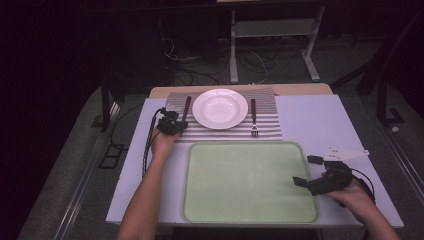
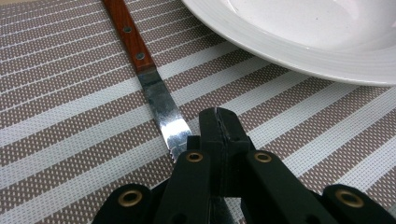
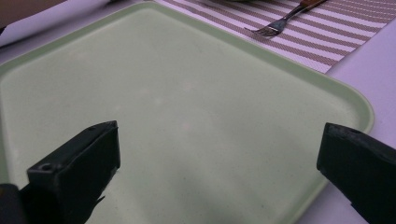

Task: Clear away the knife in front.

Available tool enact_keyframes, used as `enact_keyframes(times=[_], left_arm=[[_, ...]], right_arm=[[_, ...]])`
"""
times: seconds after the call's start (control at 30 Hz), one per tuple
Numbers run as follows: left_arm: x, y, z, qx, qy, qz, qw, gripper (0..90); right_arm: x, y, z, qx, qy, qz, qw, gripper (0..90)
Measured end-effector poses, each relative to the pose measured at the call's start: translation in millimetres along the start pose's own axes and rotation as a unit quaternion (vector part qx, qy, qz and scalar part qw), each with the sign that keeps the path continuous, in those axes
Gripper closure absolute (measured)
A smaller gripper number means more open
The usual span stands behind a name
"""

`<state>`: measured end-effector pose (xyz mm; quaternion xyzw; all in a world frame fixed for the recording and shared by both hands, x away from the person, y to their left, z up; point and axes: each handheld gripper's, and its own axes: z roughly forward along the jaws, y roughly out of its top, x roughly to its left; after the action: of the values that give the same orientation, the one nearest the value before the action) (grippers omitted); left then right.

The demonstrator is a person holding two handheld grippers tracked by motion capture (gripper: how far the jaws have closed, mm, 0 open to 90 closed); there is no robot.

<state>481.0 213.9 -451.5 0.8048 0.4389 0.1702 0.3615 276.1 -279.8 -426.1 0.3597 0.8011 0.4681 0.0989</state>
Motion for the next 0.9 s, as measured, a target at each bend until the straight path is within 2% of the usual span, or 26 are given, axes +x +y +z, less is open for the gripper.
enact_keyframes(times=[0.6,0.9], left_arm=[[9.5,-4.8,-6.3,-0.002,0.015,-0.013,0.9998,89.6],[18.8,-9.1,-11.3,-0.004,0.024,-0.023,0.9995,89.5]], right_arm=[[0.7,-0.1,0.0,0.001,0.0,-0.001,1.0,0.0],[0.8,-0.1,-0.1,0.001,0.0,-0.002,1.0,0.0]])
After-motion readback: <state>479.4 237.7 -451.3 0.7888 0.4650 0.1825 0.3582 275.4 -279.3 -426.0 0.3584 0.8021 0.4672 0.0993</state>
